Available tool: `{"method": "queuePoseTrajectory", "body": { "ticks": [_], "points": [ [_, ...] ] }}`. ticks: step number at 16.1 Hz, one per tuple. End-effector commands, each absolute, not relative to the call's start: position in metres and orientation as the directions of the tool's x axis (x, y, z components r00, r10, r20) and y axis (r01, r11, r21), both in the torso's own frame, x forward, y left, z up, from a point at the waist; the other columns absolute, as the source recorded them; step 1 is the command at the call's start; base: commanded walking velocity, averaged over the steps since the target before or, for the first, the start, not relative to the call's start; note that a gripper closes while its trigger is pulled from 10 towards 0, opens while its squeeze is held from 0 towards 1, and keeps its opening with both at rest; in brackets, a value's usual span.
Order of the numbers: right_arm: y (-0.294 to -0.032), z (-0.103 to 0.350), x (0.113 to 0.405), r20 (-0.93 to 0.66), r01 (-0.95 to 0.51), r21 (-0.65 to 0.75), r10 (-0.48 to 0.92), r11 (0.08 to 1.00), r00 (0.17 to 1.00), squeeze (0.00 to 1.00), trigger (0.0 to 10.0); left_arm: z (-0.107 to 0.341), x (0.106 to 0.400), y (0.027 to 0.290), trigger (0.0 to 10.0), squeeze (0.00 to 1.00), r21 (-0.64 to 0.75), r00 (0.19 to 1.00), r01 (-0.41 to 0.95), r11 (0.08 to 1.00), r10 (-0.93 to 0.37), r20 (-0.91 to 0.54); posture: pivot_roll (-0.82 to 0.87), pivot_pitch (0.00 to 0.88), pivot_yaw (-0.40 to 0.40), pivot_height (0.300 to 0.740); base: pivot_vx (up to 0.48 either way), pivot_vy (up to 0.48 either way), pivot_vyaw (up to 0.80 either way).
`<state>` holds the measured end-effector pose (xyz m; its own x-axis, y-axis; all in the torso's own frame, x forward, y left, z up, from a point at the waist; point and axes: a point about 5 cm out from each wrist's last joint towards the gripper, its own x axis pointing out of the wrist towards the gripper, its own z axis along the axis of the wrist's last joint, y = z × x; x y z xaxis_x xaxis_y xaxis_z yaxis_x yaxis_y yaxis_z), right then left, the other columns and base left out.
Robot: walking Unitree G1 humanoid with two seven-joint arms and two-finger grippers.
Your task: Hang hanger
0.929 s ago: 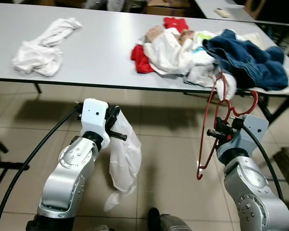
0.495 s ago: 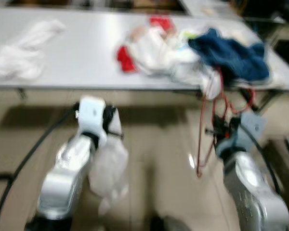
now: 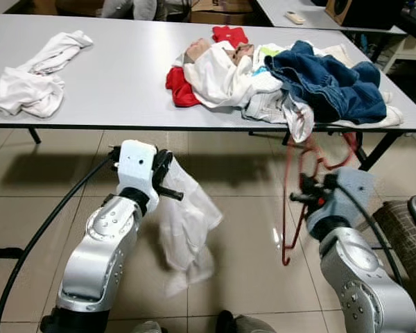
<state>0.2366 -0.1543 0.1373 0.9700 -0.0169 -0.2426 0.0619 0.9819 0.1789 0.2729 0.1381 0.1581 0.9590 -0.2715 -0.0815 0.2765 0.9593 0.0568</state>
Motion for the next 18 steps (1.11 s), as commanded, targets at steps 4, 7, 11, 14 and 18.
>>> {"method": "queuePoseTrajectory", "body": {
  "ticks": [4,7,11,14,18],
  "points": [
    [-0.153,0.149,0.237,-0.19,-0.057,0.075,0.07,0.996,0.979,0.0,10.0,0.17,0.273,0.14,10.0,0.0,0.035,0.961,0.273,0.961,-0.271,-0.046,0.02,0.087,-0.045,0.74,0.0,0.0,0.0],
    [-0.15,0.156,0.236,-0.179,-0.112,0.054,0.12,0.992,0.976,0.0,10.0,0.173,0.275,0.14,10.0,0.0,0.019,0.963,0.267,0.963,-0.267,-0.031,0.0,0.085,-0.034,0.74,0.0,0.0,0.0],
    [-0.15,0.173,0.241,-0.085,-0.137,0.078,0.143,0.988,0.986,0.0,10.0,0.193,0.287,0.138,10.0,0.0,0.001,0.966,0.257,0.966,-0.257,0.035,0.0,0.078,-0.029,0.74,0.0,0.0,0.0],
    [-0.149,0.183,0.244,-0.069,-0.204,0.059,0.207,0.977,0.976,0.0,10.0,0.203,0.292,0.14,10.0,0.0,-0.009,0.969,0.24,0.971,-0.239,0.065,0.0,0.072,-0.034,0.74,0.242,0.0,-0.25],
    [-0.15,0.194,0.247,-0.032,-0.27,0.02,0.27,0.963,0.962,0.0,10.0,0.216,0.298,0.146,10.0,0.0,-0.019,0.972,0.217,0.976,-0.214,0.098,0.0,0.067,-0.035,0.74,0.181,0.0,-0.34]
  ]
}}
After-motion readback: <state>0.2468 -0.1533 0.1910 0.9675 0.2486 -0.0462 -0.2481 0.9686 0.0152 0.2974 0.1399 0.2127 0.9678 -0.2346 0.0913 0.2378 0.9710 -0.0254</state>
